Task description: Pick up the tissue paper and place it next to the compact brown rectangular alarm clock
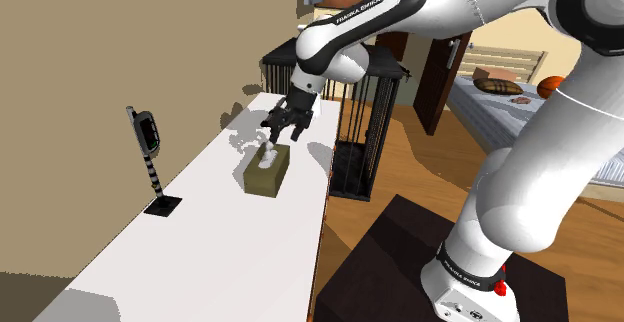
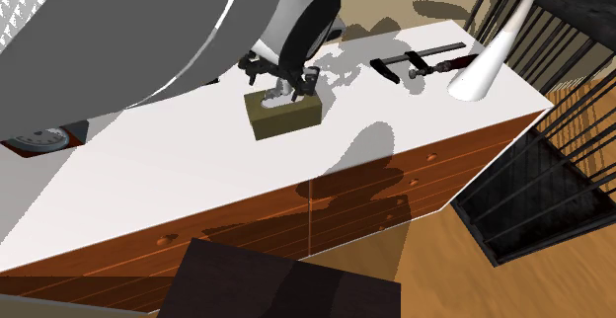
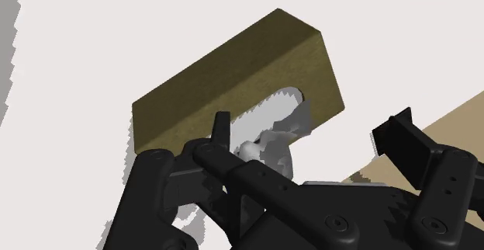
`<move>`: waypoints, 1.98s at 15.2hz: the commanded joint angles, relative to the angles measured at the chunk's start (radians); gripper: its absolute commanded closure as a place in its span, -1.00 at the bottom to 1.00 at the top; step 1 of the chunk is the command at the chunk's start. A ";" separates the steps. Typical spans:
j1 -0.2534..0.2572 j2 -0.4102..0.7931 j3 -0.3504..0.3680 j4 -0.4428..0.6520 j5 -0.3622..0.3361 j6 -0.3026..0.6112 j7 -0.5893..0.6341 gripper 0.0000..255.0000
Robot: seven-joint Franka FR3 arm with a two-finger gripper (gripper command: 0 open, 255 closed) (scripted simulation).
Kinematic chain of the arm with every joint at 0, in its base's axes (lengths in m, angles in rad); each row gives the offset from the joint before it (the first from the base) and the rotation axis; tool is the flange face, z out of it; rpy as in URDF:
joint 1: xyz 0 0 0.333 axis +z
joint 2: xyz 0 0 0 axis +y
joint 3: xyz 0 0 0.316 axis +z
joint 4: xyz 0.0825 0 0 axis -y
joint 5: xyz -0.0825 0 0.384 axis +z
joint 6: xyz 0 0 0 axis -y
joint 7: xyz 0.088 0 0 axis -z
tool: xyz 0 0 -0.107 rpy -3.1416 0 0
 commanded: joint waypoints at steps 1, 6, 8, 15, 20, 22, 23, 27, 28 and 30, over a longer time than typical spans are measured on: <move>0.013 0.076 0.000 0.044 0.056 0.039 -0.025 -1.00; 0.024 0.125 0.010 0.043 0.087 0.089 -0.044 -1.00; 0.029 0.146 0.015 0.042 0.101 0.112 -0.052 -1.00; 0.033 0.163 0.019 0.041 0.112 0.130 -0.059 -1.00; 0.033 0.163 0.019 0.041 0.111 0.130 -0.059 1.00; 0.032 0.164 0.018 0.042 0.112 0.130 -0.061 1.00; 0.032 0.164 0.018 0.042 0.112 0.130 -0.061 1.00; 0.033 0.163 0.019 0.041 0.112 0.130 -0.059 1.00; 0.032 0.154 0.018 0.045 0.103 0.119 -0.050 1.00; 0.031 0.138 0.016 0.054 0.088 0.096 -0.033 1.00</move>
